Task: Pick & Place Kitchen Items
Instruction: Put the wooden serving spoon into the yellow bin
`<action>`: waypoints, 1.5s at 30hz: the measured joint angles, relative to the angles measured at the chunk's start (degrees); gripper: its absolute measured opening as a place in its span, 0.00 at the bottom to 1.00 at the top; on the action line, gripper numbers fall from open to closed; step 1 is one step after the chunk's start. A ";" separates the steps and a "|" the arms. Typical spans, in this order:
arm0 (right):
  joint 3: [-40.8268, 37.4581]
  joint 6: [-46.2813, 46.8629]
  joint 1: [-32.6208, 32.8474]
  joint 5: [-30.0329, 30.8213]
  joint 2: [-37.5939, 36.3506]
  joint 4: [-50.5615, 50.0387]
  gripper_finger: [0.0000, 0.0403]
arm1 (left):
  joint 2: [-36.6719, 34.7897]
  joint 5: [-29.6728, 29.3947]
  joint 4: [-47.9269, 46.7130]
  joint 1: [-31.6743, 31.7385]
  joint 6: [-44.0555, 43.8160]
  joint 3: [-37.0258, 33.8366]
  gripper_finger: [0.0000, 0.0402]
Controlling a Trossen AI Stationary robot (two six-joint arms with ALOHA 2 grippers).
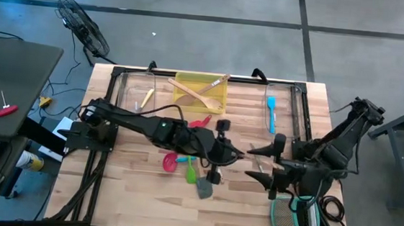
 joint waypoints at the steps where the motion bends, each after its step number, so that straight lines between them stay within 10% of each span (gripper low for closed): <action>1: 0.00 1.77 0.08 0.01 0.00 -1.69 0.74 | -0.61 -2.03 -2.14 -0.35 -0.24 -0.13 0.05; 11: 0.00 13.85 -1.42 1.46 -0.02 -15.18 0.68 | -5.40 -16.99 -20.32 2.48 -6.60 0.00 0.05; 22: 0.00 11.82 -11.20 2.79 -1.16 -14.95 0.66 | -8.81 -20.86 -49.00 19.90 -11.58 -0.20 0.05; 45: 0.02 20.97 -36.99 -11.90 -1.73 -20.30 0.66 | -7.59 -29.76 -38.69 37.96 30.02 -17.63 0.05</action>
